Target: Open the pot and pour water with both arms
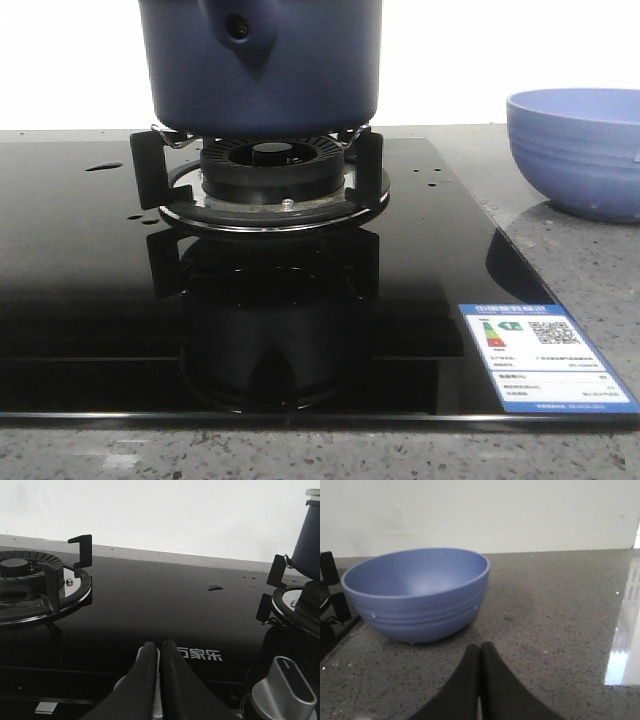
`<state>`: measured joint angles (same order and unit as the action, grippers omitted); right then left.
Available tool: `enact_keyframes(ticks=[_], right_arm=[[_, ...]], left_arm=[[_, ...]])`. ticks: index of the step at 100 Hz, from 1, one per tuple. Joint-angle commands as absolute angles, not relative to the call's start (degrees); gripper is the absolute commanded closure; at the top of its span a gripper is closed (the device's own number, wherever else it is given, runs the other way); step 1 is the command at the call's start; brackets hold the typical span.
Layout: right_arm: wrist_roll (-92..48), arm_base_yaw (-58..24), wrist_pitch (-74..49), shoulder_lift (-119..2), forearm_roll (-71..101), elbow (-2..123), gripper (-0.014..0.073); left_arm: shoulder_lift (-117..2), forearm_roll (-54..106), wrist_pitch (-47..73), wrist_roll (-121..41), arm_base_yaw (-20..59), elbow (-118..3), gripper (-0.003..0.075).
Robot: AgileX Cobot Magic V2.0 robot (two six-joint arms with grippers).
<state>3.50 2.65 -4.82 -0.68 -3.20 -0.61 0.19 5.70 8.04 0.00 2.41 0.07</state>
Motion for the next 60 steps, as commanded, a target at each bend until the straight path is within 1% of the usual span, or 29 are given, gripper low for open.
enact_keyframes(ticks=[1,60], right_arm=[[3.7,2.5,-2.9,1.9,-4.8,-2.1,0.0650],[3.7,2.5,-3.8,1.6,-5.1,-2.1,0.0650]], left_arm=[[1.7,6.3,3.9,0.4,2.7,2.0,0.0739],[1.7,6.3,3.9,0.4,2.7,2.0,0.0739]])
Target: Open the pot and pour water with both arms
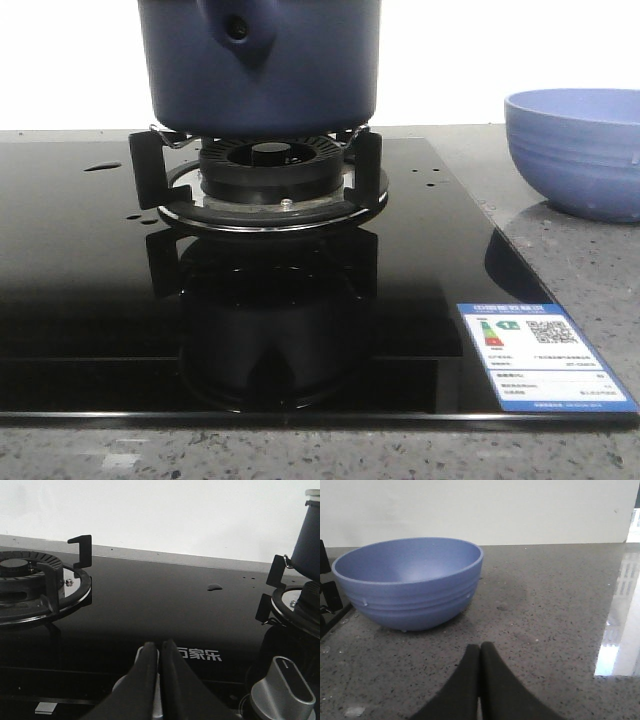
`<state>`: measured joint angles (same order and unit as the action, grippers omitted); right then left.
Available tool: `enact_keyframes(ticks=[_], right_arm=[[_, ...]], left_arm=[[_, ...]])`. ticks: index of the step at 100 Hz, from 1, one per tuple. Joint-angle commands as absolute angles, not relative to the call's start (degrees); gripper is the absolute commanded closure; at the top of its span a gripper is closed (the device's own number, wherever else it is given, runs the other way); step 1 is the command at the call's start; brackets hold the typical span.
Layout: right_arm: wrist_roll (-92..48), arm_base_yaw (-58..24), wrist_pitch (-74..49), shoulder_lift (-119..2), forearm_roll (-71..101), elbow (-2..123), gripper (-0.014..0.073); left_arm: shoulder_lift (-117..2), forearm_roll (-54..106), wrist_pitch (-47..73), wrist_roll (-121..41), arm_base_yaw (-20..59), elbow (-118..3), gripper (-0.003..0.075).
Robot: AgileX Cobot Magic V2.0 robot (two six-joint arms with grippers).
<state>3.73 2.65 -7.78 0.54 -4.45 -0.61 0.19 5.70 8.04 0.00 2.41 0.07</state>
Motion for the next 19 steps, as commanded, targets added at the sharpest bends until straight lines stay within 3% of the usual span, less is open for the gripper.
enact_keyframes(ticks=[1,19], right_arm=[[3.7,2.5,-3.8,1.6,-5.1,-2.1,0.0650],[3.7,2.5,-3.8,1.6,-5.1,-2.1,0.0650]], left_arm=[[1.7,6.3,3.9,0.4,2.7,2.0,0.0739],[1.7,6.3,3.9,0.4,2.7,2.0,0.0739]])
